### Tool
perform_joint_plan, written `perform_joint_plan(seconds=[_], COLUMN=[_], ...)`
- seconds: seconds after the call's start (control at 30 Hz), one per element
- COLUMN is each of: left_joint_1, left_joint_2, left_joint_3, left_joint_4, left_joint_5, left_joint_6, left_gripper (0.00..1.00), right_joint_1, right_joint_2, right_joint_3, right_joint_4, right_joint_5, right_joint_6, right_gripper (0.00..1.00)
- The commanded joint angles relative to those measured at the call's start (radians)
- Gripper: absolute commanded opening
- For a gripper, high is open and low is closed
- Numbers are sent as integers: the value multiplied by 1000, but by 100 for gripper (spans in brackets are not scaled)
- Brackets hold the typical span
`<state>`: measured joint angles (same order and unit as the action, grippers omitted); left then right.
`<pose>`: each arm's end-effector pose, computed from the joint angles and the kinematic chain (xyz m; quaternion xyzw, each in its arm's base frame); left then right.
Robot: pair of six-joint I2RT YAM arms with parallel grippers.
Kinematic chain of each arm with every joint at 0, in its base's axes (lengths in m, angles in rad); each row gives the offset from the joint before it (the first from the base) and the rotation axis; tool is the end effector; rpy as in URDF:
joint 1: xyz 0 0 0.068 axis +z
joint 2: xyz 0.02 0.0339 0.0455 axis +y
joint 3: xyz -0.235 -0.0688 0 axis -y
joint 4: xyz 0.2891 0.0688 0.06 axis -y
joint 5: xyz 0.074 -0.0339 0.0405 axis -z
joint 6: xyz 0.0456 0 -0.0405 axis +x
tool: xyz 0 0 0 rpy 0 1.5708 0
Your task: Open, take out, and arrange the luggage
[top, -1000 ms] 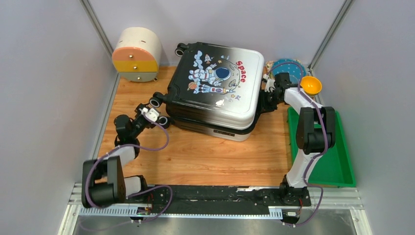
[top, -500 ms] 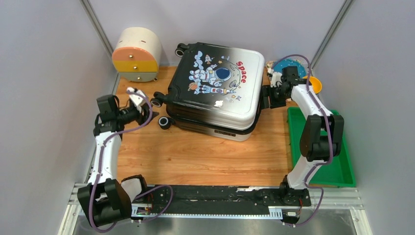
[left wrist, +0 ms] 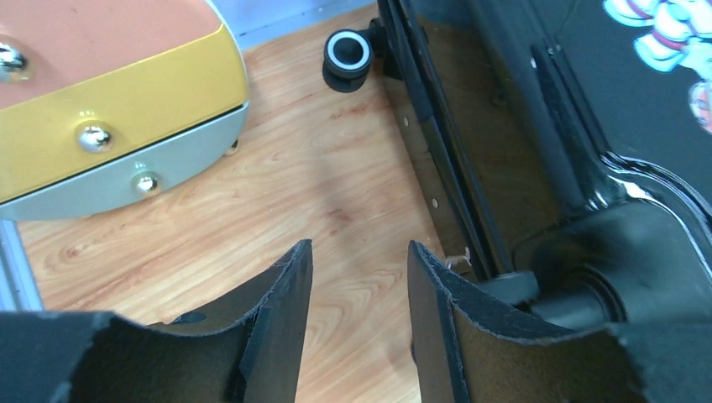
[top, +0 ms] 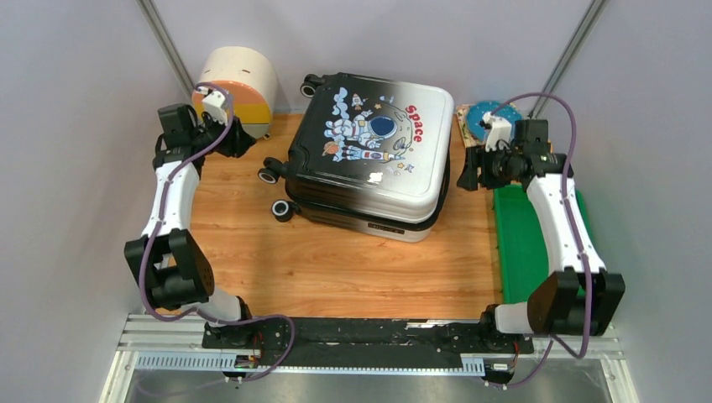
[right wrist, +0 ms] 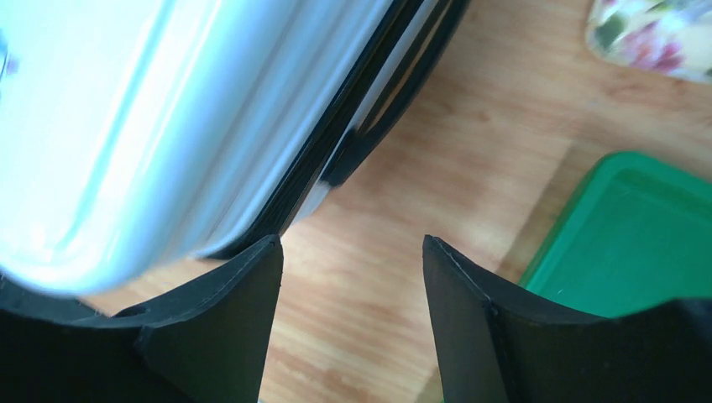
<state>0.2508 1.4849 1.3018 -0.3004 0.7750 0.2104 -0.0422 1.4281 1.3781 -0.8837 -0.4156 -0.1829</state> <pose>0.3851 0.0657 0.3044 0.1794 0.7962 -0.2054 0.5401 0.3476 0.0037 0.2986 -0.1298 0.9224 0.1603 0.3265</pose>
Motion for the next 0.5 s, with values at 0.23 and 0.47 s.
perform_joint_plan(seconds=[0.23,0.47], left_joint_1=[-203,-283], left_joint_2=[210,224], left_joint_3=[171,142], left_joint_4=[-49,-223], left_joint_5=[-215,-134], left_joint_6=[179,287], left_gripper=[54,47], right_joint_1=[152,430], right_joint_2=[-343,-413], right_joint_3=[-339,-474], right_joint_4=[-69,-34], right_joint_5=[-115,-46], right_joint_6=[-363,-477], right_gripper=[53,43])
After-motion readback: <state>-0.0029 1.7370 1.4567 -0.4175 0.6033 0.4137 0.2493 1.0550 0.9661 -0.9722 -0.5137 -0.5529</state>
